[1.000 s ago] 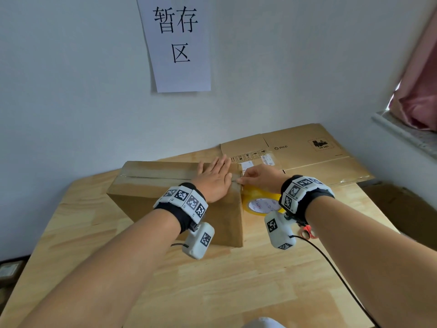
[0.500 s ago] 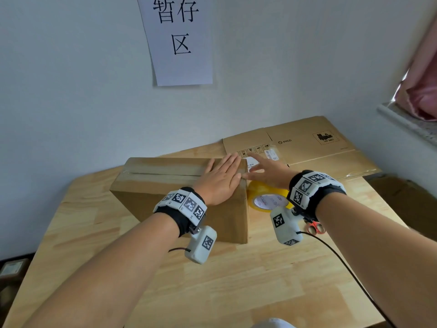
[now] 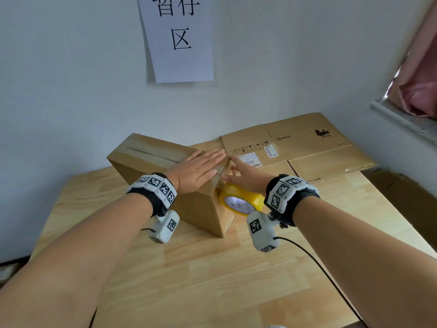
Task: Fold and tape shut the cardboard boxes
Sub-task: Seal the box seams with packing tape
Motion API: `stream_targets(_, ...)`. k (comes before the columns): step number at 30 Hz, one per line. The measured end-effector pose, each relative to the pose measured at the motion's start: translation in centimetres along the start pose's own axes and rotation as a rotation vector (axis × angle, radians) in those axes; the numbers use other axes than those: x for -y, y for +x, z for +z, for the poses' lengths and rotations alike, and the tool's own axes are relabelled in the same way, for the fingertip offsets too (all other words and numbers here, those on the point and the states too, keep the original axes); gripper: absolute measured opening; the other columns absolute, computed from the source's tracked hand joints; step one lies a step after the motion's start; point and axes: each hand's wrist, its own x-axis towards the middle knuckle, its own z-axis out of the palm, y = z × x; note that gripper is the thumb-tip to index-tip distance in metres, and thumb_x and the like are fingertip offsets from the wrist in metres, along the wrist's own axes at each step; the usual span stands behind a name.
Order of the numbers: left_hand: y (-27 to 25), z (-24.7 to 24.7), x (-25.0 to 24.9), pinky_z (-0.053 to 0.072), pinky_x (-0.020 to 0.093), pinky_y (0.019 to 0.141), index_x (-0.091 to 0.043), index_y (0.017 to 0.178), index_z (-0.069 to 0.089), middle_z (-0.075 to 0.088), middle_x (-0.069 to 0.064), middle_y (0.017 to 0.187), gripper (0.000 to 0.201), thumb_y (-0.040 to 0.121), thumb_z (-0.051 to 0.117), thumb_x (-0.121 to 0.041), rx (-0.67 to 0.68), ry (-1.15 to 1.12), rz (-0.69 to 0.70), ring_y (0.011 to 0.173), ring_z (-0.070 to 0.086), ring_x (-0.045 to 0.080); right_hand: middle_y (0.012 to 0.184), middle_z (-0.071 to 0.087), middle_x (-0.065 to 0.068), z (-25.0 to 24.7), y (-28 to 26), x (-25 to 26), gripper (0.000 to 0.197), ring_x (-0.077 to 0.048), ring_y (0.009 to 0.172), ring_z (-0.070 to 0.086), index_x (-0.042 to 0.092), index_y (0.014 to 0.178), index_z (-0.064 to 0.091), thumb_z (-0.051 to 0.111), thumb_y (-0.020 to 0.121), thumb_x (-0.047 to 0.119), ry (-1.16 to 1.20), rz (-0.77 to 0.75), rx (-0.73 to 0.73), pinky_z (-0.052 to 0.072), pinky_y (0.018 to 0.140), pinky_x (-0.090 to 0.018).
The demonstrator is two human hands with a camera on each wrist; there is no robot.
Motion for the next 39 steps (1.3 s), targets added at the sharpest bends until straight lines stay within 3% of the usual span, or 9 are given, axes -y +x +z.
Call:
stream_targets(4, -0.8, 0.1, -0.9, -0.008, 0.035, 0.119, -0.029, 0.152, -0.003, -0.008, -0.014, 0.158, 0.052, 0.103, 0.009, -0.041, 0.003, -0.035, -0.133, 0.143, -0.012, 0.0, 0.148, 0.038, -0.009, 0.4, 0.0, 0.3, 0.07, -0.027, 0.133, 0.04, 0.026, 0.149, 0.014, 0.053, 0.093, 0.042, 0.01, 0.031, -0.051, 0.032, 0.107, -0.038)
stream_targets(10, -0.3, -0.1, -4.3, -0.013, 0.051, 0.115, -0.023, 0.152, -0.007, -0.016, -0.009, 0.158, 0.055, 0.103, 0.007, -0.041, 0.077, -0.233, -0.424, 0.144, -0.019, 0.011, 0.145, 0.043, -0.009, 0.7, 0.1, 0.3, 0.068, -0.025, 0.132, 0.042, 0.029, 0.147, 0.019, 0.056, 0.091, 0.041, 0.052, 0.034, -0.082, 0.033, 0.106, -0.038)
stream_targets(16, -0.2, 0.0, -4.5, -0.014, 0.052, 0.115, -0.021, 0.151, -0.011, -0.019, -0.007, 0.158, 0.056, 0.102, 0.004, -0.043, 0.085, -0.204, -0.403, 0.143, -0.021, 0.011, 0.139, 0.048, -0.007, 0.9, -0.3, 0.2, 0.067, -0.021, 0.127, 0.046, 0.026, 0.145, 0.026, 0.059, 0.089, 0.042, 0.102, 0.026, -0.154, 0.035, 0.101, -0.032)
stream_targets(19, 0.0, -0.1, -4.8, -0.014, 0.051, 0.115, -0.021, 0.151, -0.012, -0.019, -0.007, 0.158, 0.056, 0.102, 0.004, -0.043, 0.092, -0.204, -0.402, 0.143, -0.021, 0.011, 0.131, 0.053, -0.008, 0.4, -0.8, -1.0, 0.057, -0.022, 0.114, 0.051, 0.017, 0.134, 0.04, 0.059, 0.088, 0.045, 0.151, 0.147, -0.21, 0.041, 0.096, -0.033)
stream_targets(24, -0.2, -0.3, -4.7, -0.015, 0.051, 0.115, -0.022, 0.151, -0.012, -0.02, -0.008, 0.157, 0.06, 0.101, 0.006, -0.048, 0.108, -0.206, -0.41, 0.143, -0.022, 0.01, 0.124, 0.059, -0.005, -0.7, -1.9, -2.1, 0.054, -0.026, 0.116, 0.053, 0.015, 0.122, 0.061, 0.057, 0.085, 0.055, 0.063, 0.241, -0.03, 0.041, 0.103, -0.043)
stream_targets(28, -0.7, -0.6, -4.6, -0.017, 0.051, 0.114, -0.023, 0.15, -0.016, -0.025, -0.01, 0.155, 0.071, 0.097, 0.016, -0.058, 0.155, -0.187, -0.401, 0.141, -0.026, 0.008, 0.102, 0.057, 0.0, -0.8, -2.1, -1.2, 0.049, -0.023, 0.102, 0.056, 0.017, 0.111, 0.064, 0.051, 0.087, 0.059, -0.124, 0.217, 0.007, 0.046, 0.09, -0.035)
stream_targets(30, -0.6, -0.5, -5.0, -0.016, 0.052, 0.114, -0.022, 0.15, -0.016, -0.025, -0.01, 0.156, 0.07, 0.098, 0.017, -0.056, 0.152, -0.163, -0.406, 0.141, -0.026, 0.009, 0.084, 0.057, 0.001, -1.0, -2.3, -1.2, 0.042, -0.019, 0.082, 0.055, 0.018, 0.087, 0.063, 0.051, 0.087, 0.058, -0.187, 0.194, -0.001, 0.045, 0.073, -0.029)
stream_targets(32, -0.3, -0.4, -5.5, -0.015, 0.053, 0.114, -0.022, 0.15, -0.015, -0.024, -0.009, 0.156, 0.069, 0.099, 0.017, -0.054, 0.145, -0.156, -0.41, 0.142, -0.025, 0.009, 0.064, 0.047, 0.003, -1.1, -2.5, -1.3, 0.043, -0.014, 0.061, 0.047, 0.021, 0.063, 0.049, 0.052, 0.087, 0.057, -0.216, 0.175, -0.019, 0.035, 0.056, -0.025)
stream_targets(39, 0.0, -0.3, -6.0, -0.014, 0.059, 0.112, -0.02, 0.151, -0.014, -0.022, -0.009, 0.157, 0.064, 0.101, 0.014, -0.049, 0.126, -0.108, -0.437, 0.143, -0.02, 0.005, 0.053, 0.033, -0.001, -1.0, -2.1, -0.5, 0.055, -0.015, 0.048, 0.033, 0.015, 0.054, 0.033, 0.054, 0.087, 0.054, -0.323, 0.125, -0.025, 0.024, 0.049, -0.026)
